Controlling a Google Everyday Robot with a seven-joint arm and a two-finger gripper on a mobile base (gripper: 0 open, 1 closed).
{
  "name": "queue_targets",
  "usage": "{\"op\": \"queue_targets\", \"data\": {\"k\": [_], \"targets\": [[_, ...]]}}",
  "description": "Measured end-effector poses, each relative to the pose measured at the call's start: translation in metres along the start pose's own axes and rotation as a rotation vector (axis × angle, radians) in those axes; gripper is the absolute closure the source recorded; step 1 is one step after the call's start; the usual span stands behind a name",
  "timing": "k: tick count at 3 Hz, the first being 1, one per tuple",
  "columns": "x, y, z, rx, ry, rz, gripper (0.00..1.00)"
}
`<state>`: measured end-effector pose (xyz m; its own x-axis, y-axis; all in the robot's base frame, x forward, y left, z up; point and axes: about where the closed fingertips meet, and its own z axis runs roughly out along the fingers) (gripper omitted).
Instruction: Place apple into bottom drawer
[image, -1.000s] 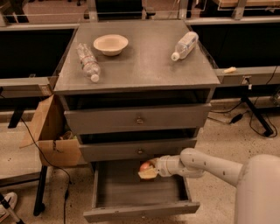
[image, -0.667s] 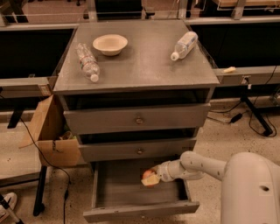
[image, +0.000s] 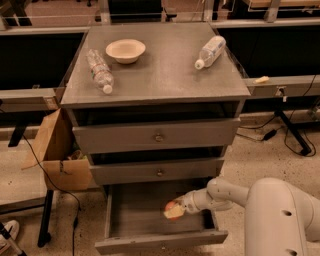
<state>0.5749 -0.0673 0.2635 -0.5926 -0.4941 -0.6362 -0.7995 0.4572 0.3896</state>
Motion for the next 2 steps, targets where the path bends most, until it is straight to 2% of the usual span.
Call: {"op": "queue_targets", "data": {"k": [1, 2], "targets": [[0.017, -0.003, 0.004, 0.005, -0.01, 0.079, 0.58], [0.032, -0.007, 0.002, 0.038, -0.012, 0.189, 0.28]]}}
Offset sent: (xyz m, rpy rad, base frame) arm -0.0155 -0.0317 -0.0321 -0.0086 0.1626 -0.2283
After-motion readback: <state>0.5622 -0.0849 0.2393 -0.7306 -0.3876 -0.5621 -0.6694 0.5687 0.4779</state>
